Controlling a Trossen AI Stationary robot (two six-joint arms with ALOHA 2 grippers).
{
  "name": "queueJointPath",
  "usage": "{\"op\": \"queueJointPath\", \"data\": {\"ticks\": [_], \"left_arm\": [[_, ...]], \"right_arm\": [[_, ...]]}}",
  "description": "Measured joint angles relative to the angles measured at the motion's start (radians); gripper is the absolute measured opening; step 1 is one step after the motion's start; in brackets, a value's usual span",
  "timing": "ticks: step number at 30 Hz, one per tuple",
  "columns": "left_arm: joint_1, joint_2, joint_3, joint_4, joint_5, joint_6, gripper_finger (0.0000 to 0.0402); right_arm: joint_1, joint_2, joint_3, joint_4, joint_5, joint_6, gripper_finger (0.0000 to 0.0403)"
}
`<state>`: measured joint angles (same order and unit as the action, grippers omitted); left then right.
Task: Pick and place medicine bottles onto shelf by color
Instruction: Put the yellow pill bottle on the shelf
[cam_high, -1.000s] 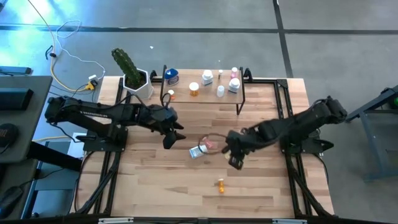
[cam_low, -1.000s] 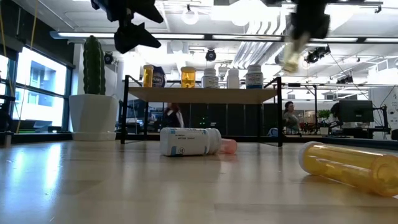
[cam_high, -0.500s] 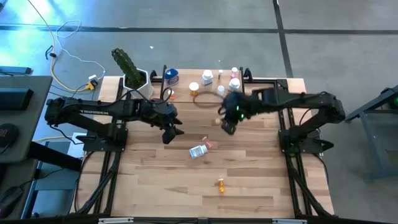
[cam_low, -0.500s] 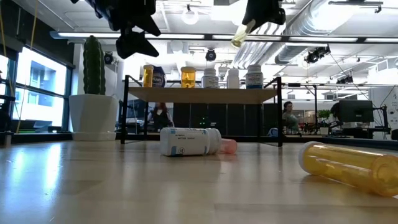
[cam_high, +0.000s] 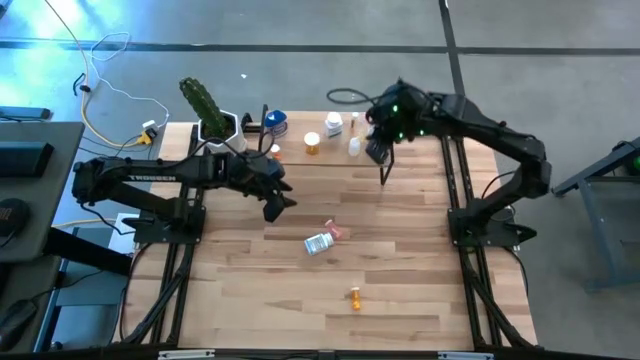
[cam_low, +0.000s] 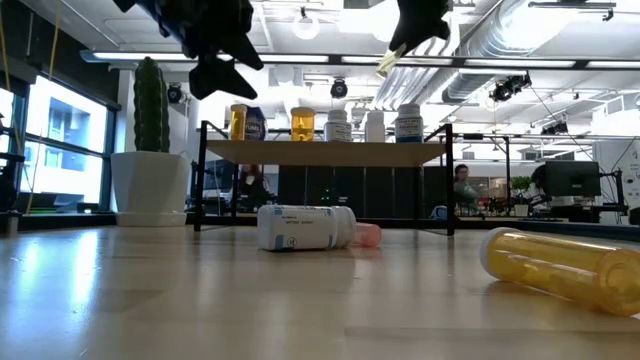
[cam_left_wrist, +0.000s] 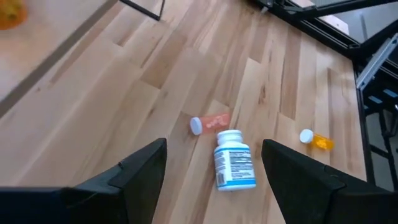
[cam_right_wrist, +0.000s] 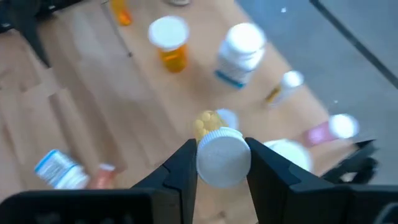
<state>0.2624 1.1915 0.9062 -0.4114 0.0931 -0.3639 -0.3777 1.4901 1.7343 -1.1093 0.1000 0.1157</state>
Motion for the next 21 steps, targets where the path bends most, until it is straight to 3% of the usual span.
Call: {"op": "queueJointPath", "data": {"ticks": [11, 21], "left_arm": [[0.048, 0.000, 0.000, -0.003, -0.003, -0.026, 0.0254], [0.054, 0.000, 0.000, -0.003, -0.004, -0.029, 0.0254]], "right_arm": [[-0.081, 0.122, 0.159, -0.182, -0.076, -0.098, 0.0101], [-0.080, 0.203, 0.164, -0.288, -0.148, -0.155, 0.0101]]}}
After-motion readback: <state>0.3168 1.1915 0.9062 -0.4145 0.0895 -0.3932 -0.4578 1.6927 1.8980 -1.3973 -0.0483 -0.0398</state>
